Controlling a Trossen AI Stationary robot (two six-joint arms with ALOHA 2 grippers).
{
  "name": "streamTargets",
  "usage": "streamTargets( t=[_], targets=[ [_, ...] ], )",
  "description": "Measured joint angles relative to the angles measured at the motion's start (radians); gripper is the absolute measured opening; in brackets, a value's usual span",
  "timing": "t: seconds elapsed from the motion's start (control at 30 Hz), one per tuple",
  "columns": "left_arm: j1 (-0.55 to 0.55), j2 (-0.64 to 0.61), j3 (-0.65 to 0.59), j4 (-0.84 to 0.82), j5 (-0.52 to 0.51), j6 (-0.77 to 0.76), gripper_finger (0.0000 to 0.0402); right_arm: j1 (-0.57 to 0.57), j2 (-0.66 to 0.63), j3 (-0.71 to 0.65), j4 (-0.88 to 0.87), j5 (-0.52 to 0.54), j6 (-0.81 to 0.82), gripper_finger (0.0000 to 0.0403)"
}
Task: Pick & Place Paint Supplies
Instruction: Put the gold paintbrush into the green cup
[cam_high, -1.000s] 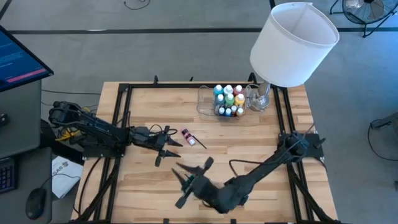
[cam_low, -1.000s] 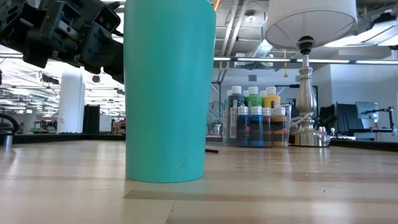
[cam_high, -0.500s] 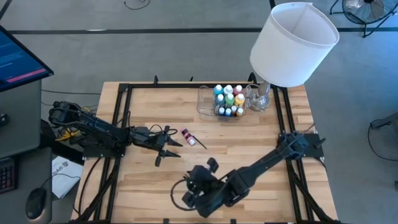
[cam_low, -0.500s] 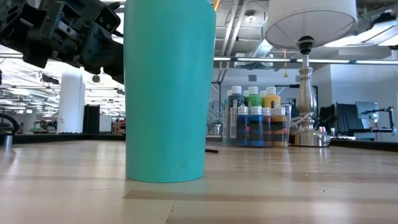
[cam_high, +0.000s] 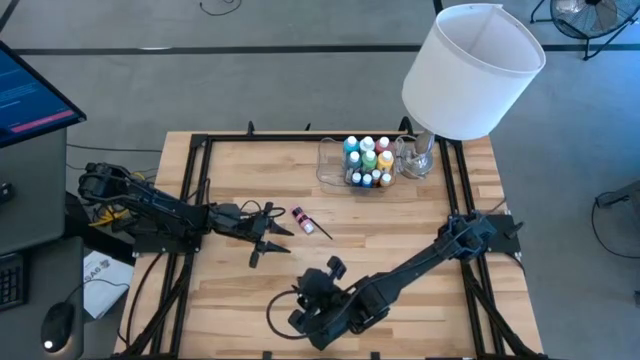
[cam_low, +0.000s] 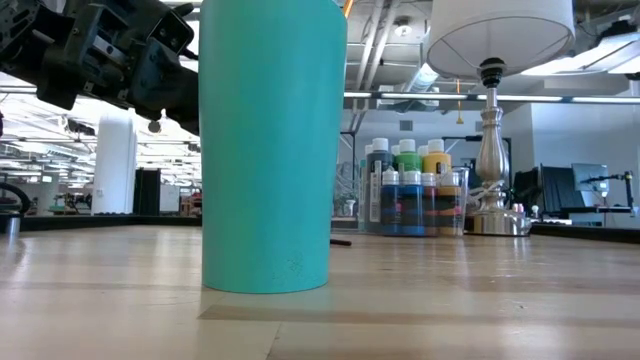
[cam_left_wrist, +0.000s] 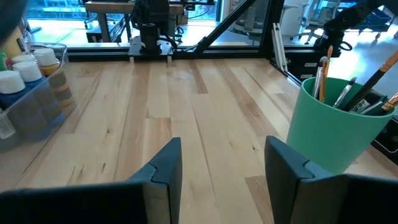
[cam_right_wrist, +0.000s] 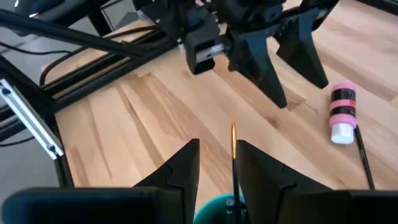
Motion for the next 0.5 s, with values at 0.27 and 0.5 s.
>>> streamTargets(
  t=[0.27,0.5],
  targets=[
    [0.000,0.000,0.000,-0.001,0.000,0.001,0.0121,-0.023,0.015,0.001,0.013,-0.019,-0.013,0.0098],
    [0.000,0.000,0.000,-0.003,0.000,0.001,0.0121,-0.039,0.041,-0.001,0.030,-0.053,-0.036,0.0098]
  ],
)
